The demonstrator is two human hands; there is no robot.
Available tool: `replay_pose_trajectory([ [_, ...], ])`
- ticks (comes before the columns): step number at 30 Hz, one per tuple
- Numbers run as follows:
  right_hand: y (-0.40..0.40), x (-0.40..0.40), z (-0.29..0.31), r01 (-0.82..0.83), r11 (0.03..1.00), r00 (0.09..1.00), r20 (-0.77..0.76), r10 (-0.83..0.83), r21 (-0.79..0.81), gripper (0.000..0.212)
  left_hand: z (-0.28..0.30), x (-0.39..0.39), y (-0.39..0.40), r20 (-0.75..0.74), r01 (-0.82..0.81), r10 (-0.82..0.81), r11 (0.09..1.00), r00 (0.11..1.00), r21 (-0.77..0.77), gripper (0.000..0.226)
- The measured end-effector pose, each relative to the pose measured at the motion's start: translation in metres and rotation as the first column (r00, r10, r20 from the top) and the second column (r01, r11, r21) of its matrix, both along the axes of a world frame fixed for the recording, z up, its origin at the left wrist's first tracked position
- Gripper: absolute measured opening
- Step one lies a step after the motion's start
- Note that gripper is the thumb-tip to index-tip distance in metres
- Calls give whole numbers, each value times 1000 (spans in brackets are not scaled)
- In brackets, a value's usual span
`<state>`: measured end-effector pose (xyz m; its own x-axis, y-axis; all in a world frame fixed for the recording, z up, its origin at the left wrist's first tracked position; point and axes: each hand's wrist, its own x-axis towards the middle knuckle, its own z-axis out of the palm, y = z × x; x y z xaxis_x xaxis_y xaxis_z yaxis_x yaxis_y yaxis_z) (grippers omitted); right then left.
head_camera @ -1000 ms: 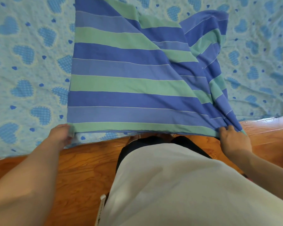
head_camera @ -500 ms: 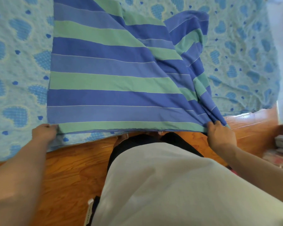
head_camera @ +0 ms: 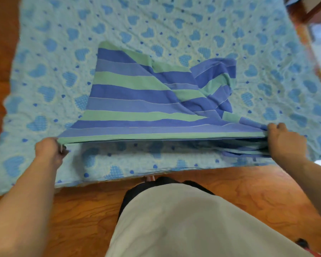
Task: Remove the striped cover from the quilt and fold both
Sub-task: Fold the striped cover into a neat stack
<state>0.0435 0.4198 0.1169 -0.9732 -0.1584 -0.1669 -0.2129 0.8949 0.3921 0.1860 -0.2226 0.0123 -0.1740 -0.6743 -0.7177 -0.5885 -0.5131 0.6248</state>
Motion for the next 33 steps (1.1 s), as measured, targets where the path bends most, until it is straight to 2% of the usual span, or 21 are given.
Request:
replay_pose_trajectory([
  [2, 18, -7, 5, -30, 1000, 1000, 9, 30, 5, 42, 20, 13, 19, -29, -51, 52, 998, 998, 30, 26],
  [6, 66, -7, 4, -36, 999, 999, 2, 36, -29, 47, 22, 59, 73, -72, -131, 134, 990, 988, 55, 21],
  [8, 86, -5, 5, -49, 998, 999, -3, 49, -44, 46, 18, 80, 99, -94, -193, 199, 979, 975, 71, 24],
  [12, 114, 4, -3, -120, 992, 993, 20, 120, -36, 37, 14, 112, 135, -113, -326, 346, 932, 931, 160, 7],
  [15, 115, 13, -8, -198, 979, 976, 79, 202, -53, 33, 13, 138, 147, -5, -292, 293, 952, 956, 95, 14],
  [18, 98, 30, -13, -267, 963, 951, 168, 260, 26, 27, 11, 160, 150, 165, -126, 138, 989, 977, -84, 20],
  [21, 89, 54, -26, -397, 897, 854, 435, 285, 193, 25, 6, 173, 139, 336, 29, 33, 984, 941, -176, 17],
  [24, 93, 66, -33, -399, 894, 807, 541, 238, 202, 28, -4, 171, 120, 497, 64, 39, 980, 867, -189, 25],
  [26, 88, 66, -35, -349, 907, 804, 572, 161, 235, 27, -5, 162, 112, 537, 103, -56, 993, 842, -59, 16],
  [28, 74, 56, -31, -279, 921, 829, 551, 90, 270, 25, -7, 149, 102, 501, 53, -142, 981, 854, 188, 27],
  [30, 49, 30, -22, -123, 956, 878, 479, -20, 265, 26, 8, 125, 98, 410, -75, -95, 922, 907, 380, 27],
  [32, 22, -19, -3, 69, 979, 912, 385, -141, 194, 26, 23, 71, 78, 289, -119, -18, 887, 957, 446, 26],
  [33, 7, -51, 16, 145, 982, 926, 334, -176, 118, 24, 41, 26, 65, 176, -130, 50, 869, 983, 478, 28],
])
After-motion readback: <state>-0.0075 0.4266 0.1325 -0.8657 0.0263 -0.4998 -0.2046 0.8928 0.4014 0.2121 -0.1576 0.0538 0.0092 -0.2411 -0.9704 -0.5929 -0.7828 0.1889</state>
